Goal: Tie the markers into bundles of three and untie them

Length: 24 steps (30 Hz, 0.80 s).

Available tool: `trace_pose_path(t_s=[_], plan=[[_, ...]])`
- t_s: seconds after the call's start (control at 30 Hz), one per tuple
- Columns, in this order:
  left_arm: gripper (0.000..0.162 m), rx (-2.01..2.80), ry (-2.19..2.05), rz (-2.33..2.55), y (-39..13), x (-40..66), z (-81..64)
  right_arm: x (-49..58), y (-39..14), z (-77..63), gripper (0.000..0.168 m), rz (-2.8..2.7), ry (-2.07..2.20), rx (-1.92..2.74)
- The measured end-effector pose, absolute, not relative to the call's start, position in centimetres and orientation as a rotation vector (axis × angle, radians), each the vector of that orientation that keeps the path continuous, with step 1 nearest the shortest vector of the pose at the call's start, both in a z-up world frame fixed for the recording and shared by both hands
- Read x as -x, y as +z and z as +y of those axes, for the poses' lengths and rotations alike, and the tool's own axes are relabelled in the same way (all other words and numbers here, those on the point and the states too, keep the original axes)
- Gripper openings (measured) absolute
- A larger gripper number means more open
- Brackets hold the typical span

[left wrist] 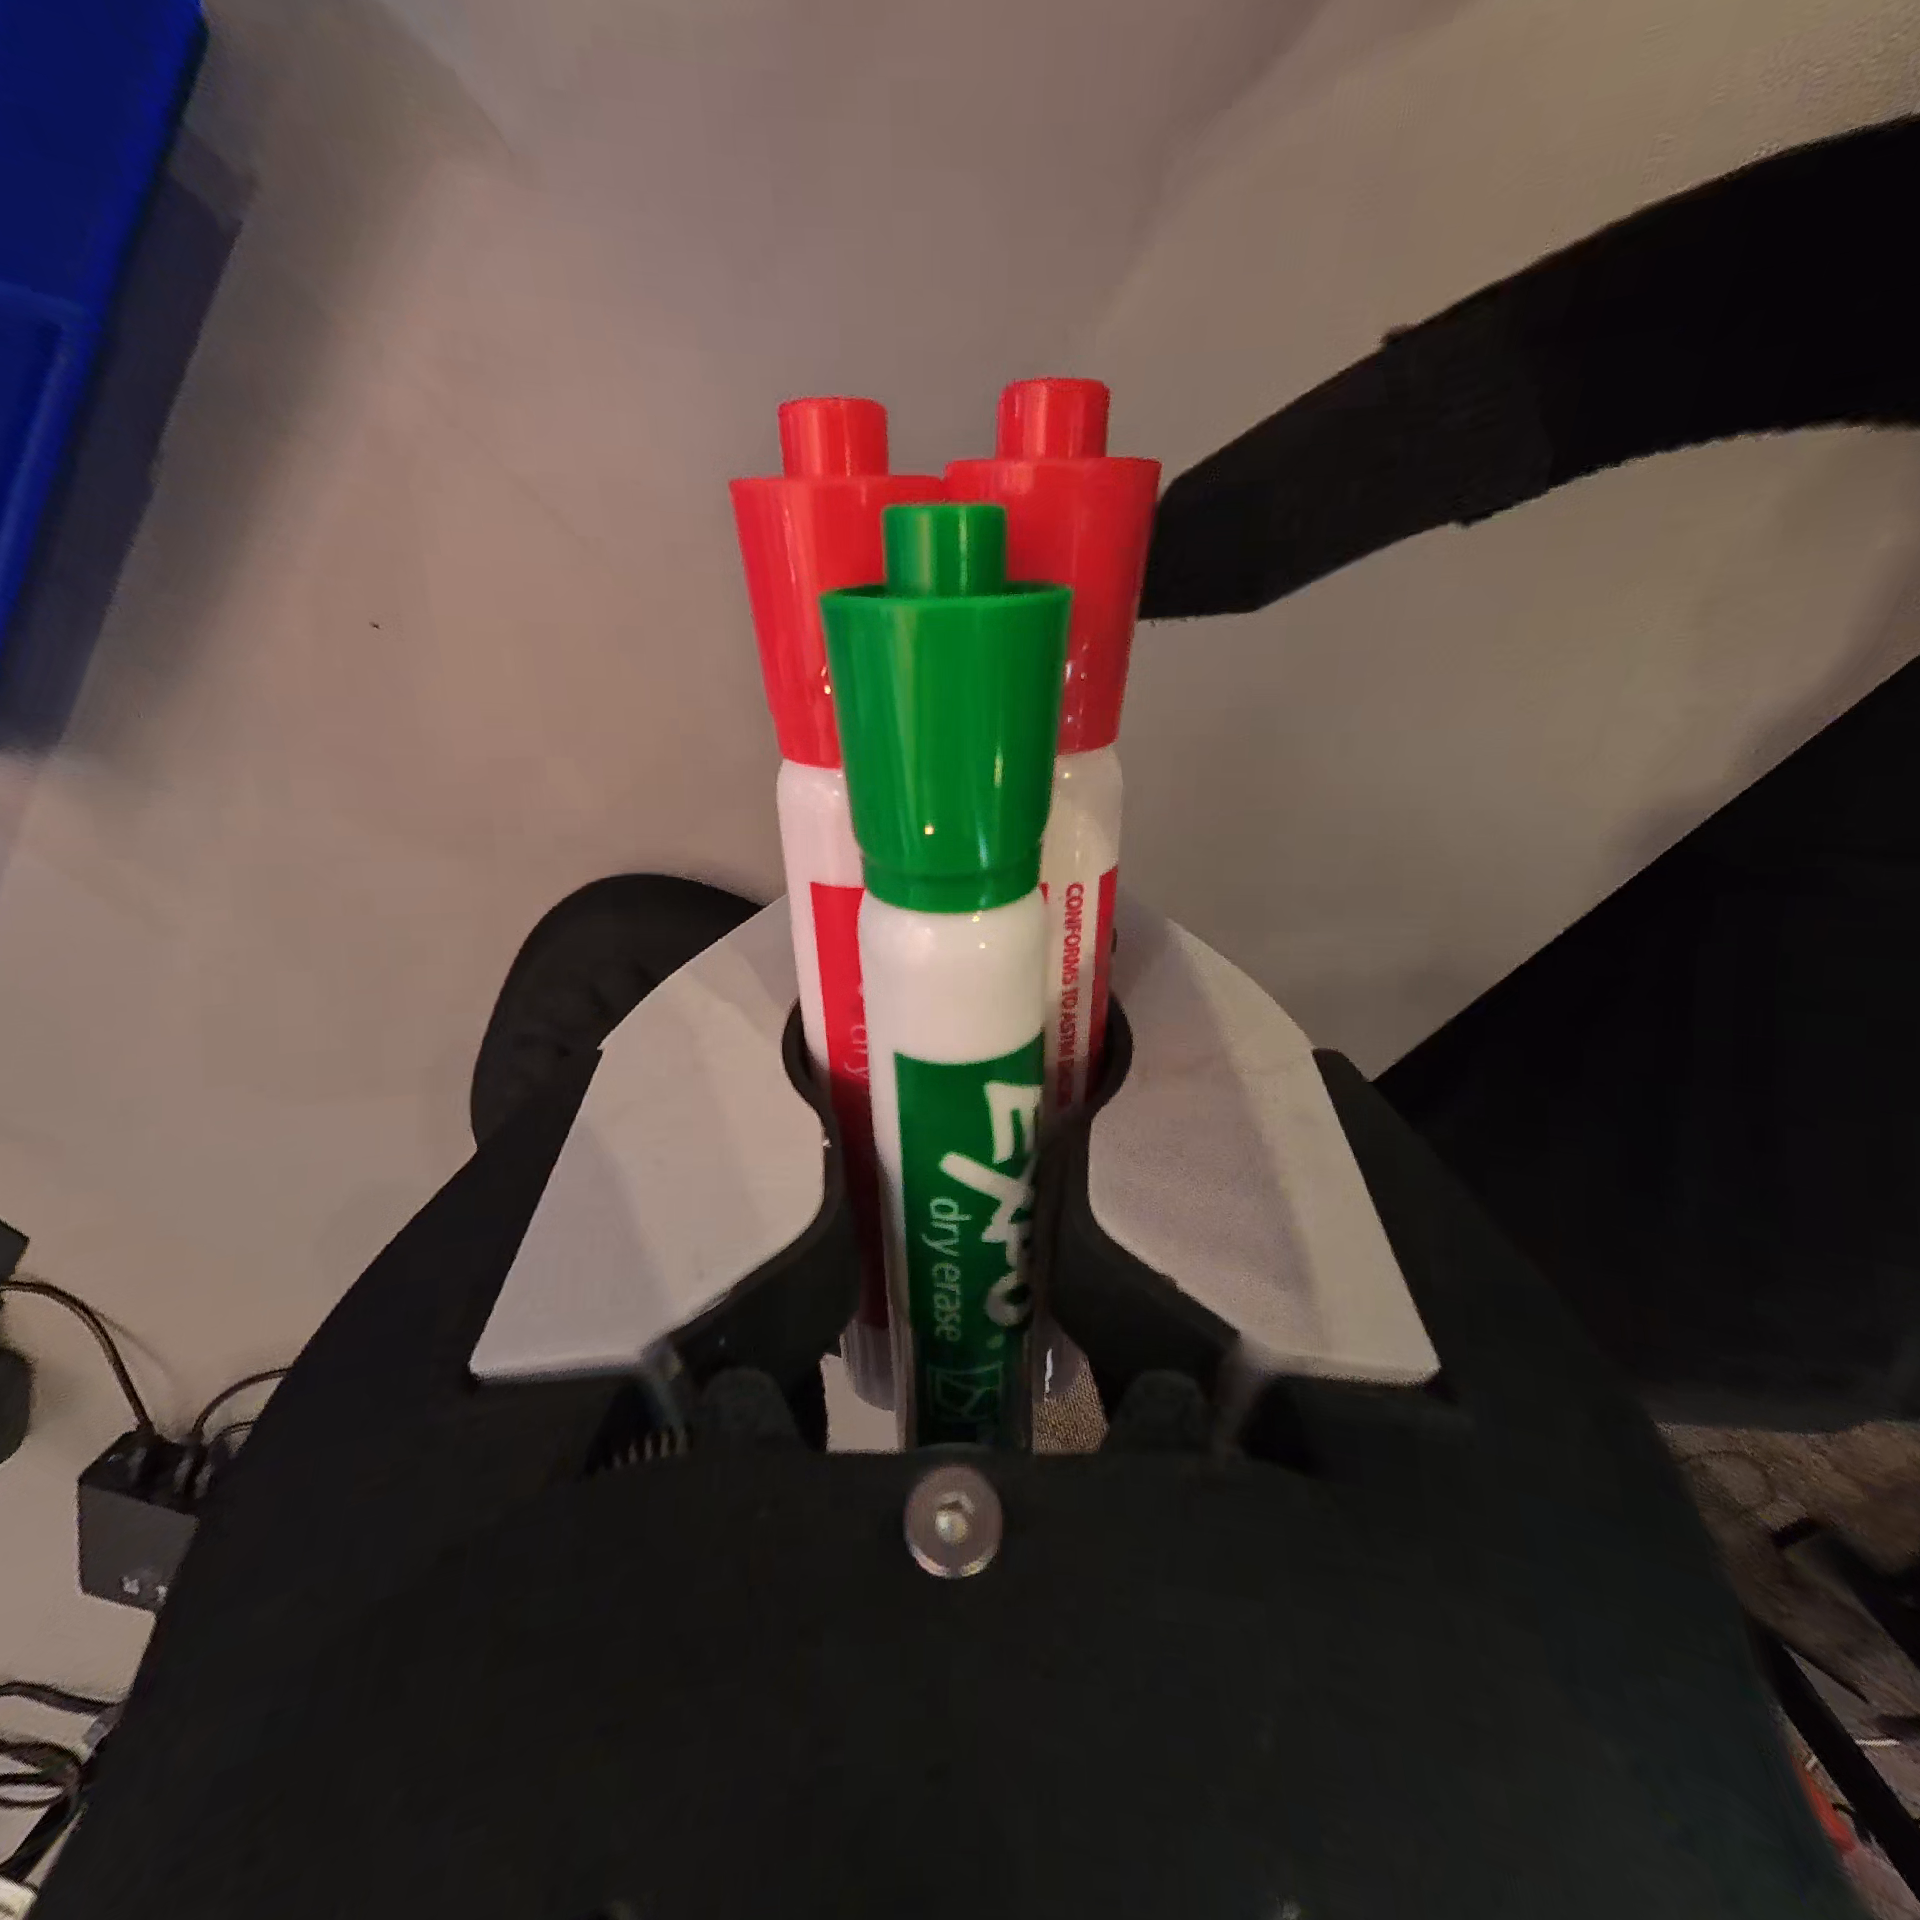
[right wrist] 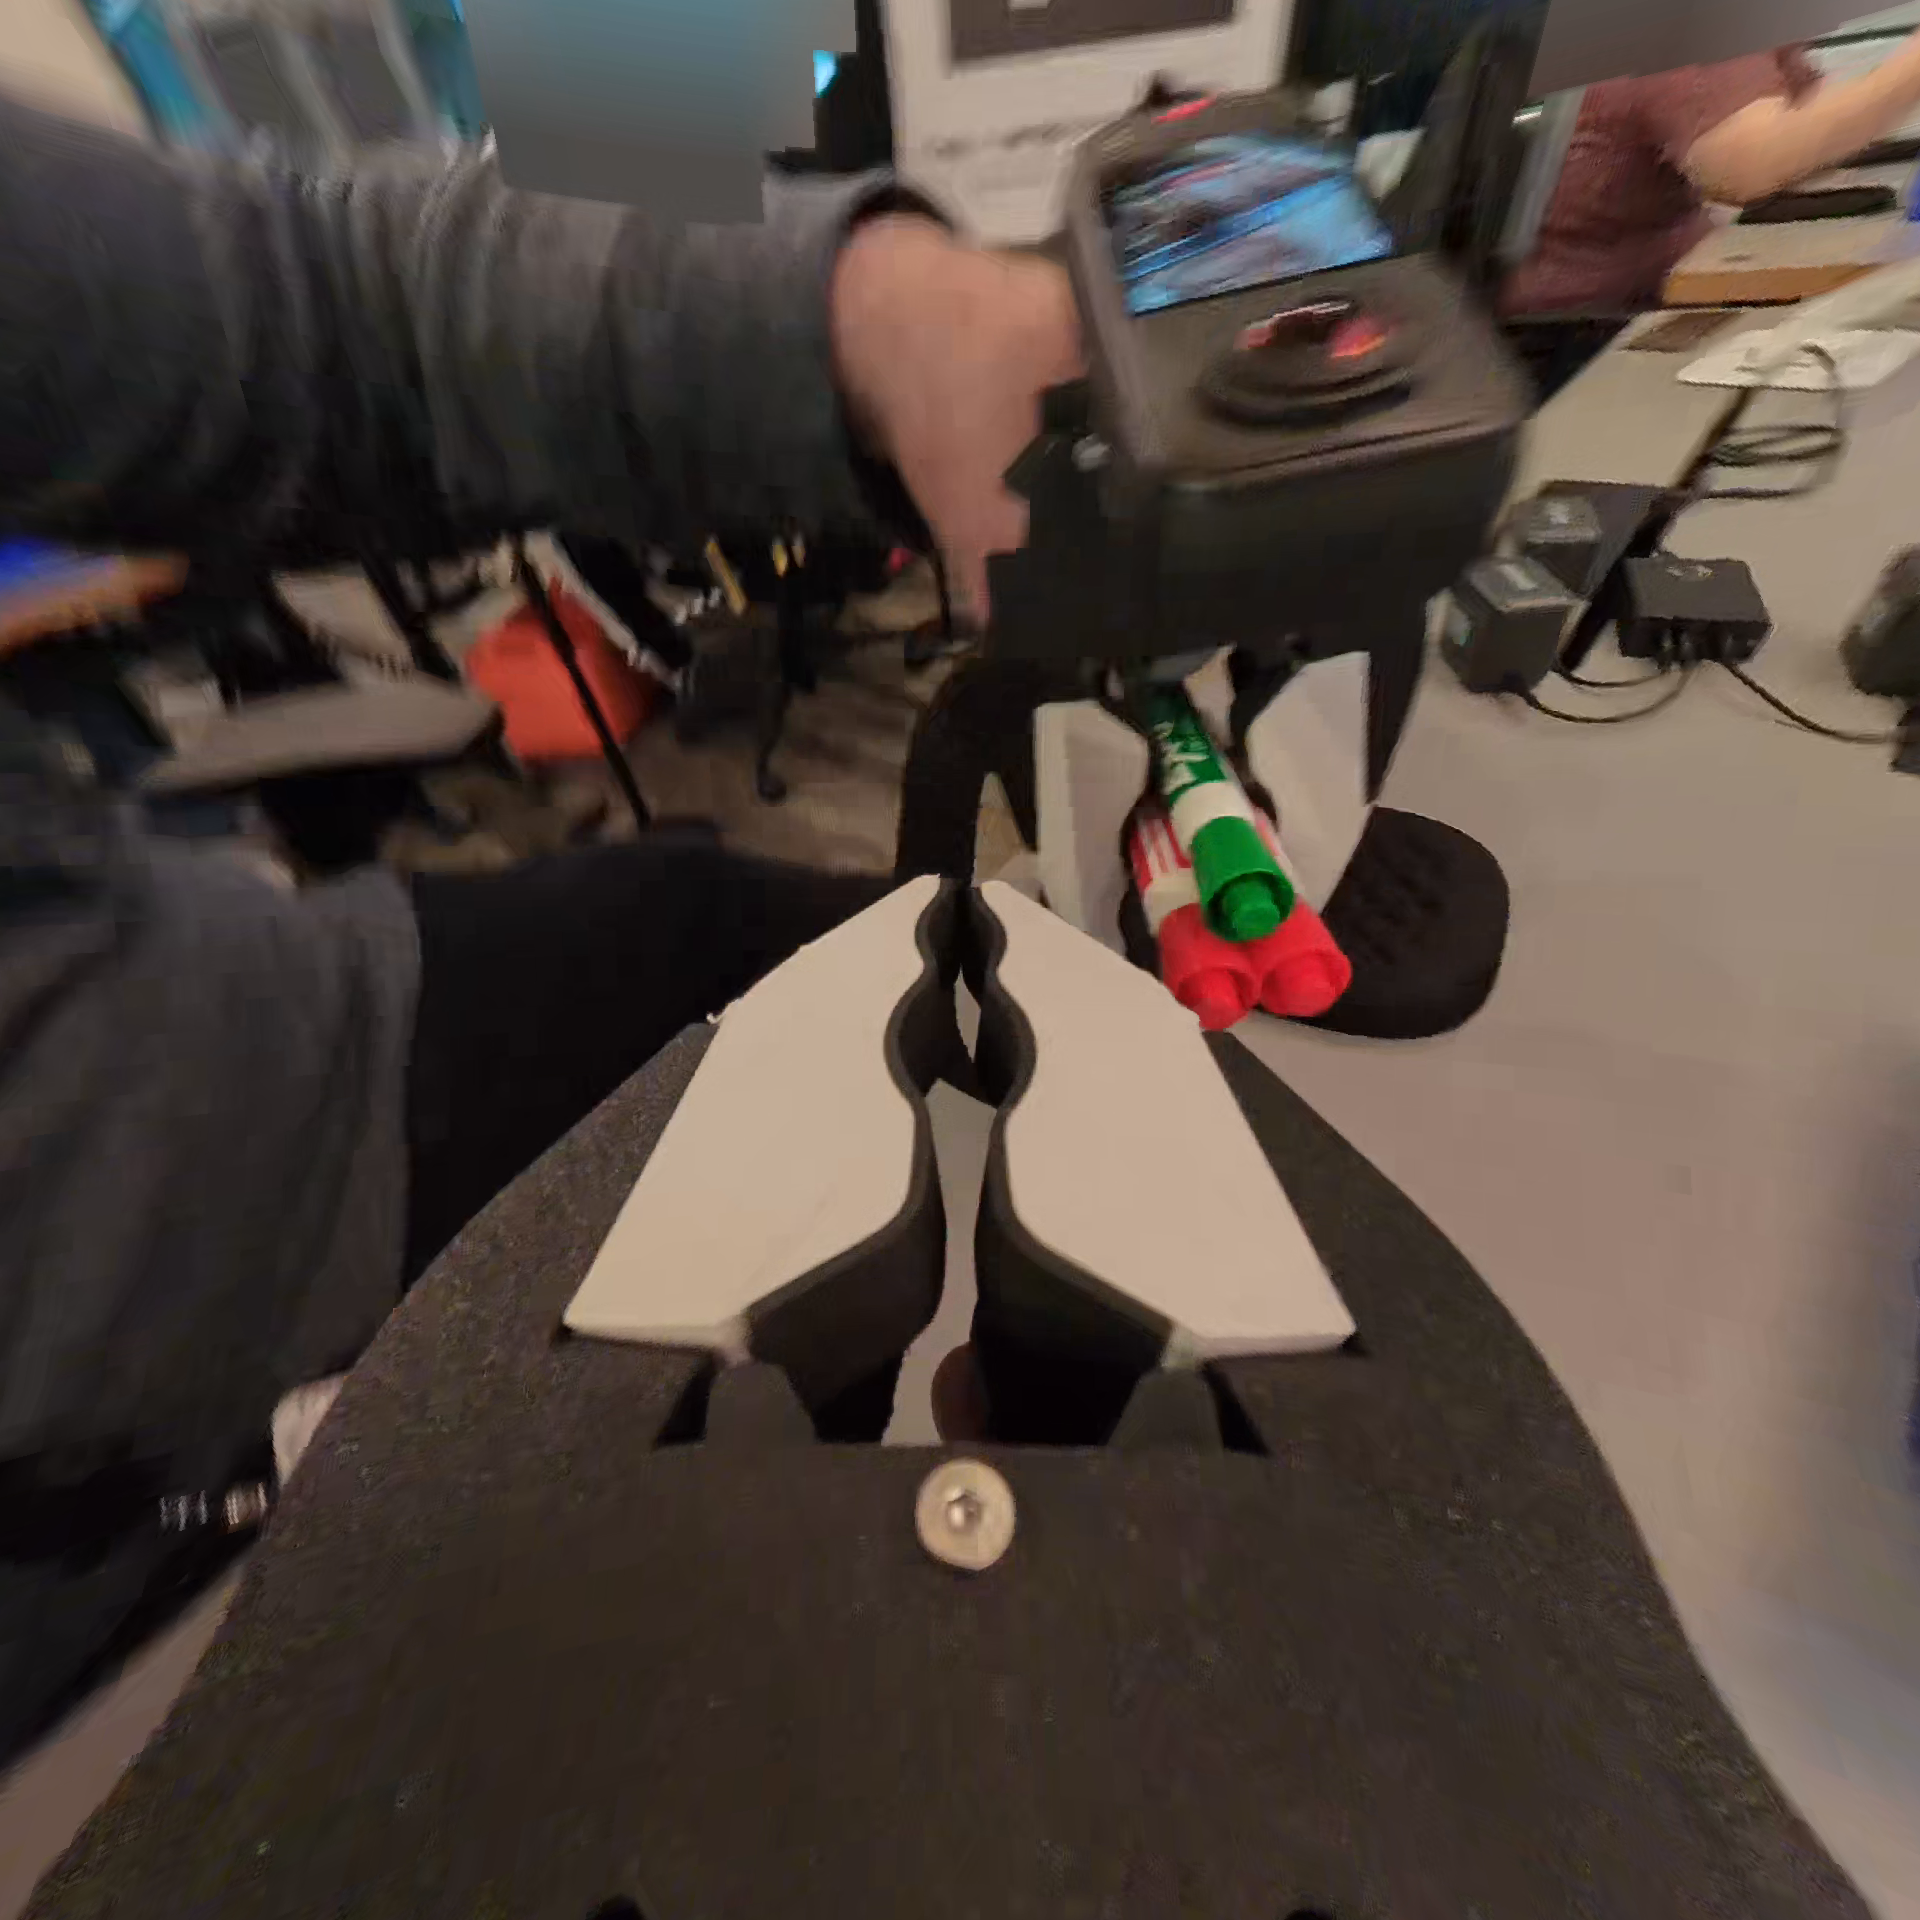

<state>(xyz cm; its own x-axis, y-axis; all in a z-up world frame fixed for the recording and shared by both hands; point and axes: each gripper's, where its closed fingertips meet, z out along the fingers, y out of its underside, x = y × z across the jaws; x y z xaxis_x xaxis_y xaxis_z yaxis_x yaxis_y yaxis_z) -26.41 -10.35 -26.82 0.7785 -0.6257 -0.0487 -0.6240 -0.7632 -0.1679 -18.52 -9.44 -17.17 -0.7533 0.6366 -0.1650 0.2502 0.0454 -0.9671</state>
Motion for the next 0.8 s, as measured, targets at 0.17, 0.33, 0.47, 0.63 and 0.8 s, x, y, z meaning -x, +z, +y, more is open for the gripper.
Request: trace_pose_path(t_s=[0.17,0.33,0.47,0.63,0.8], plan=[[0.042,2.812,-0.014,0.971,-27.0,26.2,-9.9,20.8,-16.5,-8.5,0.0,-1.745,1.936,1.191],[0.042,2.811,-0.045,0.974,-27.1,25.4,-9.6,22.4,-16.9,-8.5,0.0,-1.631,1.88,1.32],[0.043,2.803,-0.06,0.995,-27.3,24.7,-9.3,23.3,-16.9,-7.5,0.0,-1.545,1.822,1.369],[0.043,2.805,-0.056,1.024,-27.4,24.5,-9.2,23.6,-17.6,-7.3,0.0,-1.571,1.731,1.396],[0.044,2.801,-0.095,1.028,-27.7,24.0,-9.2,23.8,-18.1,-7.0,0.002,-1.62,1.577,1.371]])
